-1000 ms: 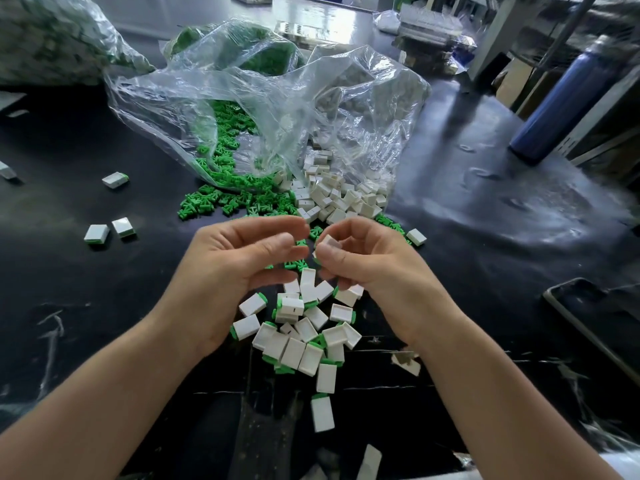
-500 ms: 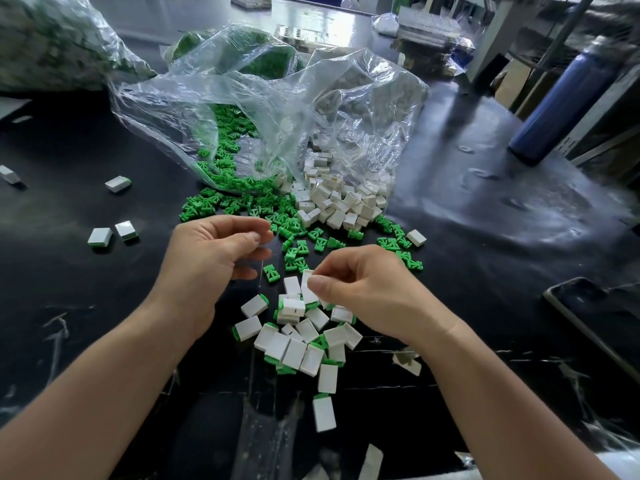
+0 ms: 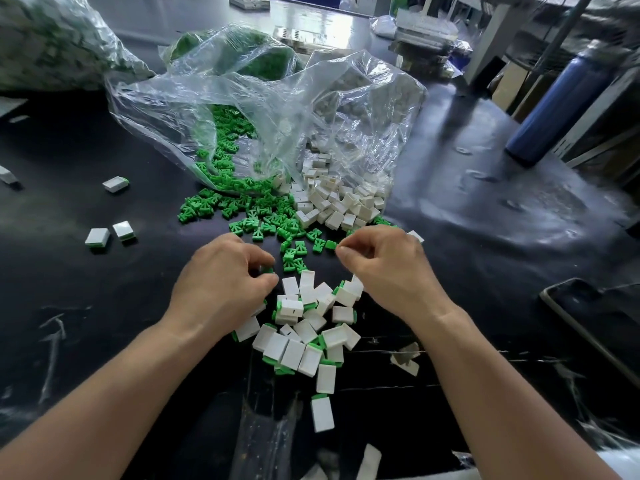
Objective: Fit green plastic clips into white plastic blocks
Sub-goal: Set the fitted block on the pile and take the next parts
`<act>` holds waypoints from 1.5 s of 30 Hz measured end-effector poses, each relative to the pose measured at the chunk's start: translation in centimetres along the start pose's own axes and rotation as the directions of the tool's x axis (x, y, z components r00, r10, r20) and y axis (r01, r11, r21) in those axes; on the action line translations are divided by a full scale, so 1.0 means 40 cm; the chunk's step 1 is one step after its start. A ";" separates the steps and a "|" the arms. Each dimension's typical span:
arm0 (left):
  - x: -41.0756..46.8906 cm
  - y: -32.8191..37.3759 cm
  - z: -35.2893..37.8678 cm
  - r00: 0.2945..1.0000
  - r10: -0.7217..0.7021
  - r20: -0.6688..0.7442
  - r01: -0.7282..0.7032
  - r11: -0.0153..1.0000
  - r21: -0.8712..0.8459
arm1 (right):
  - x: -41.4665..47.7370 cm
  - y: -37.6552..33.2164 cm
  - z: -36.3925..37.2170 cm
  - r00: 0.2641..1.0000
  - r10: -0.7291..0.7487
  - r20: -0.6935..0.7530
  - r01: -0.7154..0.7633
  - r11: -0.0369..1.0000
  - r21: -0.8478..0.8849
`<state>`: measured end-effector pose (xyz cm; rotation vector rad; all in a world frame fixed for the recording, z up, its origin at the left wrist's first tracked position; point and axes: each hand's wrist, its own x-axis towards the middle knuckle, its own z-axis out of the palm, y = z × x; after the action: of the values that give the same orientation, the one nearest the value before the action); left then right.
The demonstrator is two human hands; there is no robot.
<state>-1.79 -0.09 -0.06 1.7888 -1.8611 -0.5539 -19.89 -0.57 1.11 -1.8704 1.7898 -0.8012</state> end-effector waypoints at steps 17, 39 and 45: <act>-0.009 0.008 -0.001 0.999 0.012 -0.043 -0.015 0.997 -0.075 | 0.066 0.066 0.046 0.983 -0.164 -0.086 0.121 0.921 -0.371; -0.022 0.043 -0.028 0.937 0.021 0.349 0.311 0.407 -0.859 | -0.005 -0.030 0.023 0.984 -0.119 0.133 -0.006 0.725 0.689; -0.021 0.043 -0.025 0.943 0.037 0.331 0.293 0.385 -0.875 | -0.013 -0.039 0.022 0.982 -0.145 0.117 0.019 0.701 0.713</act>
<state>-2.54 0.90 1.70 1.0507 -1.0737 -1.6332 -18.15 0.01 1.43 -1.4286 1.0515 -1.1315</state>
